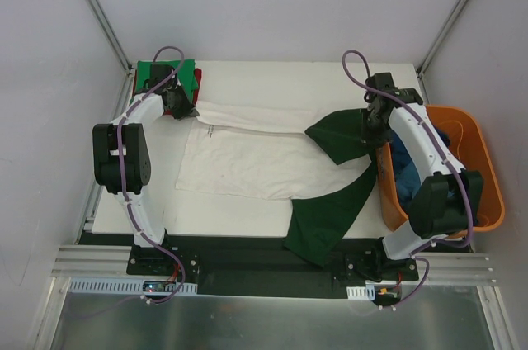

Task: Fold and stack the t-shirts
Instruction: Fold the flattened tshirt in 1/3 of the way

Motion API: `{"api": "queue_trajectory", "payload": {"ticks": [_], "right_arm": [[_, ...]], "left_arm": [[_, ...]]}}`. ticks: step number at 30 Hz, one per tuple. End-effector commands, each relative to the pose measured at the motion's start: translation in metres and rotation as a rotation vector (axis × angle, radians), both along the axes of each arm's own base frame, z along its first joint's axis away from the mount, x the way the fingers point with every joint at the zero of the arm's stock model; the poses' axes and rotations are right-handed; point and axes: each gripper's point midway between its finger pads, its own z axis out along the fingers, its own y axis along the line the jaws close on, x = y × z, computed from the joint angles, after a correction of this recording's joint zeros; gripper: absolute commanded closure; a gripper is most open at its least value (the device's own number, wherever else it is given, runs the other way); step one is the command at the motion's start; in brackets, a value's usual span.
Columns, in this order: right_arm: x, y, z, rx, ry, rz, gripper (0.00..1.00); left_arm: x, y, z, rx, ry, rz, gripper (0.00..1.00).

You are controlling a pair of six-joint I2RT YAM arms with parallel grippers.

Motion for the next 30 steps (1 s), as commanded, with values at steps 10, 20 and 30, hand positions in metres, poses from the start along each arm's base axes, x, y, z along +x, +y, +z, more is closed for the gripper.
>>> {"api": "queue_trajectory", "payload": {"ticks": [10,20,30], "right_arm": [[-0.042,0.012,-0.036,-0.104,0.236,-0.029,0.63],[-0.030,0.063,-0.006,-0.066,0.070,0.303,0.30],[-0.052,0.123,-0.077,0.214,0.204,0.327,0.42]], "left_arm": [[-0.020,0.014,0.004,0.062,0.038,0.008,0.45],[-0.036,-0.007,0.051,0.027,-0.062,-0.043,0.01],[-0.068,-0.010,0.028,-0.004,0.017,-0.023,0.01]]}}
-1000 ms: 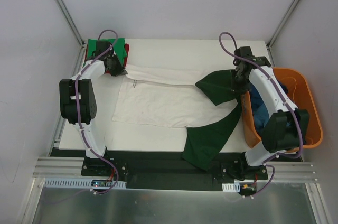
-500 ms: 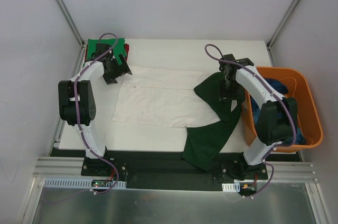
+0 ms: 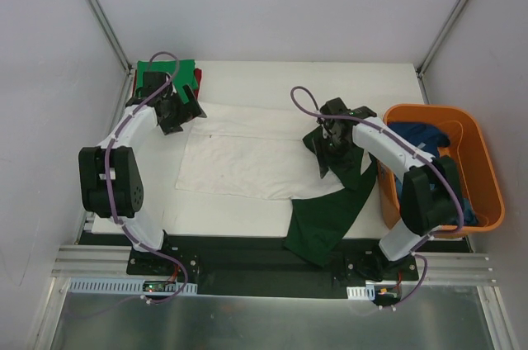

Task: Fold and stack the t-shirts
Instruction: Fold the flattened tshirt in 1/3 of the way

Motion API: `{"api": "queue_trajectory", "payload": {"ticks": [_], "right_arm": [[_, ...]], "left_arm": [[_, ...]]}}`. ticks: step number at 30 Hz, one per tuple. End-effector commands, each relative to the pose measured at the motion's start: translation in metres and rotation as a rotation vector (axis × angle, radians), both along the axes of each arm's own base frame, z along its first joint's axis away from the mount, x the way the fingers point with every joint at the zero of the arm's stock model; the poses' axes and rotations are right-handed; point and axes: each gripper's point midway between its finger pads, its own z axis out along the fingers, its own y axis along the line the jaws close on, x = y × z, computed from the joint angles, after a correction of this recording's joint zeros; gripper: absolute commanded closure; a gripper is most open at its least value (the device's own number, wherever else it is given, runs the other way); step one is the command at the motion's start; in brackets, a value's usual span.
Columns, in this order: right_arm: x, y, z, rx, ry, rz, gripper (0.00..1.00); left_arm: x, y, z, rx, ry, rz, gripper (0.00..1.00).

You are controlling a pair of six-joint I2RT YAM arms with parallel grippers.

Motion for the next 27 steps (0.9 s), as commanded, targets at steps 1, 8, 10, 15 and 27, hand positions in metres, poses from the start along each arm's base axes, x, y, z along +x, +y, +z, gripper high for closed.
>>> {"api": "queue_trajectory", "payload": {"ticks": [1,8,10,15,27], "right_arm": [[0.006,0.021,-0.027,0.080,0.050,-0.034,0.43],[0.035,-0.020,-0.053,-0.136,-0.001,-0.171,0.55],[0.038,-0.025,-0.057,-0.108,0.014,-0.230,0.57],[0.061,-0.041,-0.061,-0.145,-0.033,-0.290,0.69],[0.119,-0.058,-0.061,-0.186,-0.119,-0.343,0.83]], "left_arm": [[-0.017,-0.008,-0.013,-0.030,0.057,-0.004,0.01],[-0.020,-0.016,-0.022,-0.026,0.079,-0.018,0.00],[-0.019,-0.016,-0.021,-0.021,0.077,-0.017,0.01],[-0.018,-0.015,-0.023,-0.018,0.082,-0.013,0.01],[-0.013,-0.013,-0.028,-0.006,0.090,-0.008,0.01]]}}
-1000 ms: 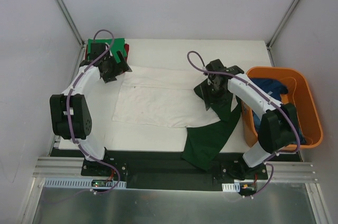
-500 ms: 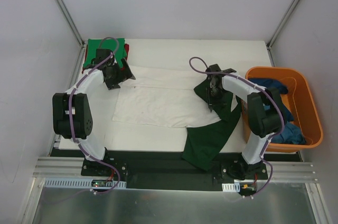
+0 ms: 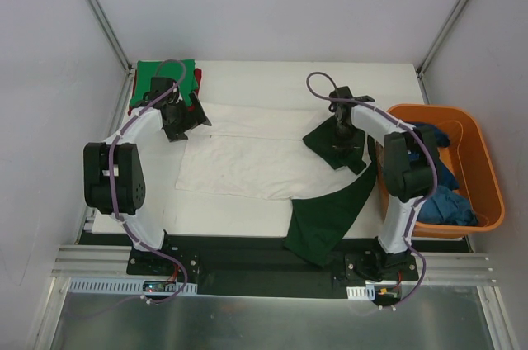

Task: Fold and stack the t-shirts
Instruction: Fold the flattened tshirt in 1/3 of the way

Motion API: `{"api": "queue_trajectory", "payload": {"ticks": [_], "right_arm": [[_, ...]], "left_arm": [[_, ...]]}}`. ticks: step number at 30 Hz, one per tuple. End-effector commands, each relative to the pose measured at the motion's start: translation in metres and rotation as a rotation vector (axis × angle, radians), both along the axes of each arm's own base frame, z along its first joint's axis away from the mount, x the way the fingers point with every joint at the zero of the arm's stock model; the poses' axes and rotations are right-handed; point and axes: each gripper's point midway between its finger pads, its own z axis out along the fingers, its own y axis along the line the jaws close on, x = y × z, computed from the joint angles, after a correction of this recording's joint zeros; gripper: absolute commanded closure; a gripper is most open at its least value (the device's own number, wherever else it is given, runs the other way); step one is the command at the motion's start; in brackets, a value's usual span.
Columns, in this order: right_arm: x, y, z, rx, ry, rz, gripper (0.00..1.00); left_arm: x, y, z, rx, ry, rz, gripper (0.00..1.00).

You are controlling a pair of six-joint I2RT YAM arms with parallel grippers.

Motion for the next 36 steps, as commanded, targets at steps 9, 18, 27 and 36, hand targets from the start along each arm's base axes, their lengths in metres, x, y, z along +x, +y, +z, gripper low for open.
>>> {"api": "queue_trajectory", "payload": {"ticks": [9,18,27,36], "right_arm": [[0.051,-0.006,0.041,-0.025,-0.143,0.060,0.74],[-0.027,0.043,0.047,0.084,-0.062,0.230,0.60],[-0.028,0.035,0.008,0.069,0.027,0.189,0.60],[-0.023,0.025,-0.013,0.086,0.071,0.172,0.64]], "left_arm": [[0.005,0.001,0.005,0.007,-0.012,0.013,0.01],[-0.002,0.003,0.009,0.012,-0.022,0.015,0.01],[-0.003,0.002,0.013,0.009,-0.029,0.015,0.01],[-0.004,0.003,0.014,0.013,-0.032,0.019,0.01]]}}
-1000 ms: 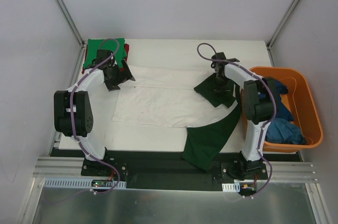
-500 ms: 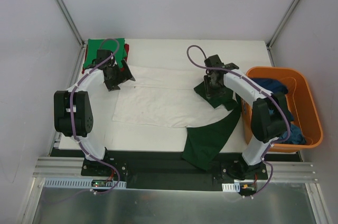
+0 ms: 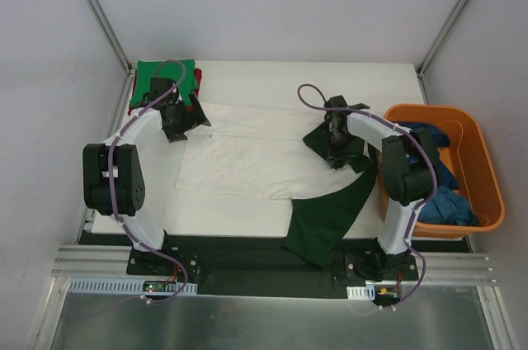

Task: Fold and stack the t-shirts
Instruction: Fold the flattened tshirt in 1/3 of the way

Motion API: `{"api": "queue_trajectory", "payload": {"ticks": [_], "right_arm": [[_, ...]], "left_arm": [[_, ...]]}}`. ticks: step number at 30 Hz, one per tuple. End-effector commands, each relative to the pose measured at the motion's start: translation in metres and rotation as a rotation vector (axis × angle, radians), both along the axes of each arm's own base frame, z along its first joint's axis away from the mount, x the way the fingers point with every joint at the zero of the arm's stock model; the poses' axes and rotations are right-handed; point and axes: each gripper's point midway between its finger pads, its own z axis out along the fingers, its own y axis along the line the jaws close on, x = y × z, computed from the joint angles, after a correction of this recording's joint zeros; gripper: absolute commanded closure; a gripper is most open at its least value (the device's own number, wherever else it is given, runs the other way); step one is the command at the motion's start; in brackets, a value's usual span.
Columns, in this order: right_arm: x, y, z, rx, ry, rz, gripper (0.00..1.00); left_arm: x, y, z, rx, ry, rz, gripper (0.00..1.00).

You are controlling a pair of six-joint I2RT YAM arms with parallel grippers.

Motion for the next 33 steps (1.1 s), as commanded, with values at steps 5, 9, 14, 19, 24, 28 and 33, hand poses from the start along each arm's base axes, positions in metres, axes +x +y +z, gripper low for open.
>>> {"api": "queue_trajectory", "payload": {"ticks": [5,9,14,19,24,28,33], "right_arm": [[0.007,0.003,0.003,0.026,-0.028,-0.001,0.83],[0.009,0.001,0.013,0.018,-0.048,-0.002,0.93],[-0.002,0.000,0.031,0.005,-0.038,0.000,0.99],[-0.036,0.023,0.047,0.082,0.059,0.038,0.99],[-0.058,0.050,0.051,0.199,0.159,0.008,0.99],[-0.054,0.064,0.058,0.256,0.159,-0.010,0.99],[-0.056,0.083,0.059,0.330,0.203,-0.028,0.98]], "left_arm": [[-0.002,0.002,0.016,0.005,-0.035,0.017,0.01],[-0.002,0.002,0.016,0.005,-0.037,0.019,0.01],[-0.003,0.002,0.017,0.005,-0.038,0.017,0.01],[-0.003,0.002,0.018,0.008,-0.043,0.018,0.01],[-0.004,0.002,0.019,0.007,-0.043,0.019,0.01],[-0.005,0.002,0.019,0.009,-0.045,0.019,0.01],[-0.005,0.003,0.021,0.009,-0.049,0.022,0.01]]}}
